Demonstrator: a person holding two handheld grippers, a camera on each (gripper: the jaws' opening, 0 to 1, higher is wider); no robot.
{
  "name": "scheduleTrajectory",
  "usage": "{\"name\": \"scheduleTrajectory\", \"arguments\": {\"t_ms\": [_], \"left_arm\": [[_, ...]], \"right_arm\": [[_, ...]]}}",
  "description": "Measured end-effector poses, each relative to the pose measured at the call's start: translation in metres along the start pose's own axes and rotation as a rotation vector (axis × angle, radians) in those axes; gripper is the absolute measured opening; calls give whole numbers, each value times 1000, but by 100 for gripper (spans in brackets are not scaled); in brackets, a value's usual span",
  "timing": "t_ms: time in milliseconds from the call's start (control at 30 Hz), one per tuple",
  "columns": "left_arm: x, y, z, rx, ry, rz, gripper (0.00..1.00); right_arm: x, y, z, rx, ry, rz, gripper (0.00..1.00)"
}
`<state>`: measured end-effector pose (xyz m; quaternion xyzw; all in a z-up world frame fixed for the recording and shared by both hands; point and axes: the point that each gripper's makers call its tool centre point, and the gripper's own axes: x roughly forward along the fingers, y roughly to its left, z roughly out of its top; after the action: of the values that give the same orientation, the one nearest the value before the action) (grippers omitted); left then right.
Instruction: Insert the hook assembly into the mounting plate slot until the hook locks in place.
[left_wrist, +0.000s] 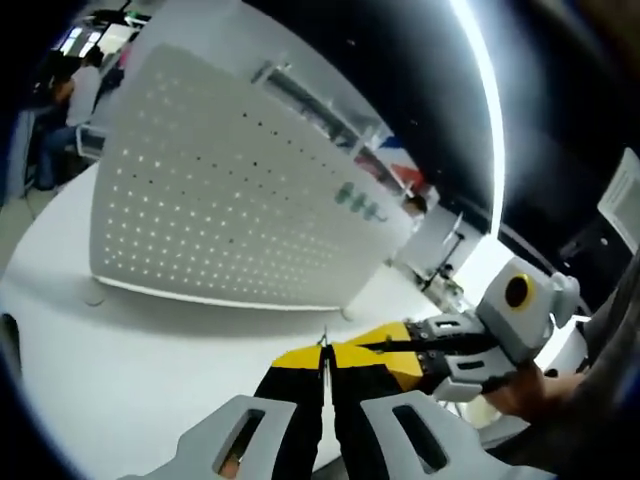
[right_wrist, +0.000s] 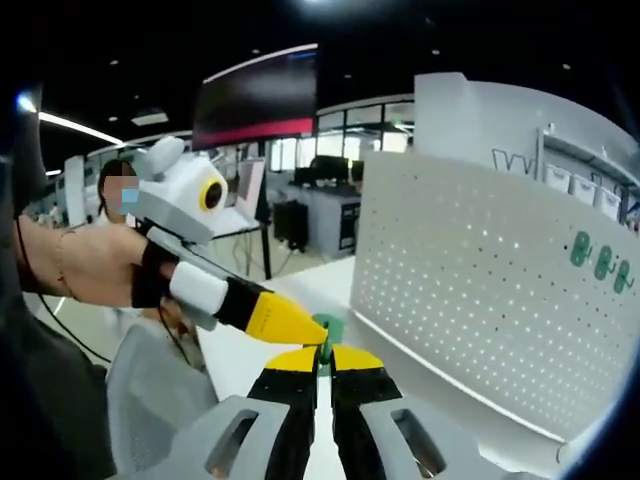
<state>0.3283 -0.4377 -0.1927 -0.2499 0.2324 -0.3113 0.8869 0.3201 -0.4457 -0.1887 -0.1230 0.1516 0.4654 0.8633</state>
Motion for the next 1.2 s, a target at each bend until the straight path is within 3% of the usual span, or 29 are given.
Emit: {"name": "scheduleTrajectory", "arguments": {"t_ms": [233, 533, 933, 1200], "left_arm": [[-10, -2, 4, -6, -42, 39, 1], [-18, -12, -3, -17, -44, 78, 1], [-2, -30, -4, -6, -14, 73, 1], [6, -35, 2, 17, -17, 54, 1]], "right_arm": [[1, 7, 9, -36, -15, 39, 2], [-9, 15, 9, -20, -21, 72, 2], [-27, 4, 7, -46, -6, 78, 1], [-32, -11, 11, 41, -27, 88, 0]]}}
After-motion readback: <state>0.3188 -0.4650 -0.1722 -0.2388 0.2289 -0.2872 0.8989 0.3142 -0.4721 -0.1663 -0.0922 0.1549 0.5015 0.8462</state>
